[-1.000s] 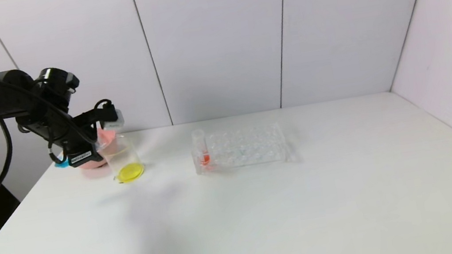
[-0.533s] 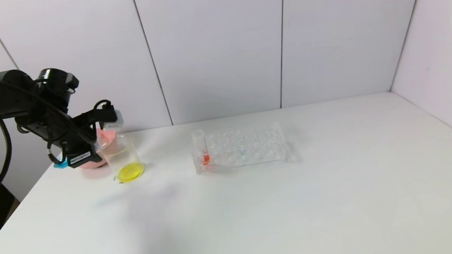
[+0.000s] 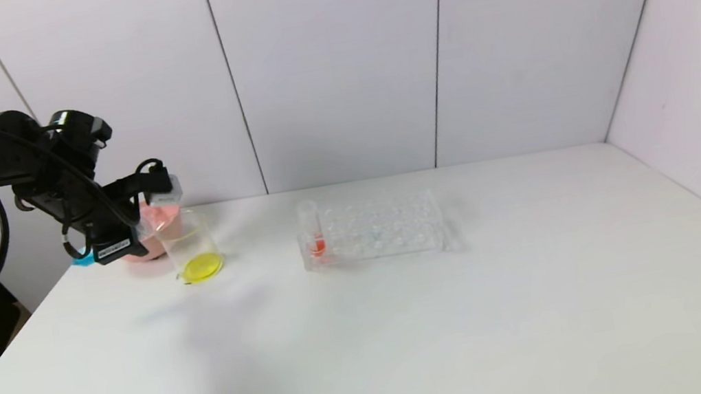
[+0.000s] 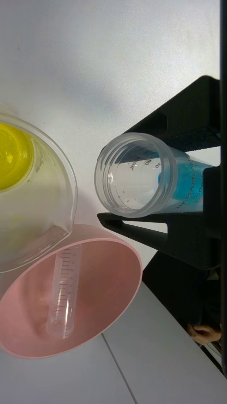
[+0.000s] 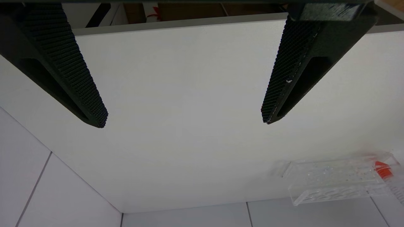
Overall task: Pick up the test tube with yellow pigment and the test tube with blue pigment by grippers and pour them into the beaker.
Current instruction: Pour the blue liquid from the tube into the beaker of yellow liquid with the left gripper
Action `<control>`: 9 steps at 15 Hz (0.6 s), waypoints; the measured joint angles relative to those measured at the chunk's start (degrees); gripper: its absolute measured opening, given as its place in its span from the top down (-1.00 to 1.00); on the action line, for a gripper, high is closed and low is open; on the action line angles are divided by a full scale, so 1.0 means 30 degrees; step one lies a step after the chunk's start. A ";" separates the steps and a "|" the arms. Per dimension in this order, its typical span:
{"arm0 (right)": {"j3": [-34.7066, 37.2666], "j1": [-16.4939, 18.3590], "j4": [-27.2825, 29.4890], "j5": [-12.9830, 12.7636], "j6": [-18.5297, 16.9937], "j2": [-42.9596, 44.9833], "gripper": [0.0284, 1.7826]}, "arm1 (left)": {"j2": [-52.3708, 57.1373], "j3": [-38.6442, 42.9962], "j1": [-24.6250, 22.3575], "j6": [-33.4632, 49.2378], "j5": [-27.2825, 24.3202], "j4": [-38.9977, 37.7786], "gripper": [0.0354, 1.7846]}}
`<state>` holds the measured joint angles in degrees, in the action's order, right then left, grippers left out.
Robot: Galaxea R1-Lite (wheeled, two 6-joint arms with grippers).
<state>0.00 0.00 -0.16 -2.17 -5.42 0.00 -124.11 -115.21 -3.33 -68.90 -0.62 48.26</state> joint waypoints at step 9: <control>0.0000 0.0000 0.0000 -0.0008 0.0000 0.0000 -0.99 | -0.0370 -0.0028 -0.0008 -0.0020 0.1243 -0.0211 0.43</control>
<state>0.00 0.00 -0.16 -2.19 -5.42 0.00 -125.22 -115.30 -3.35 -68.96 3.11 47.63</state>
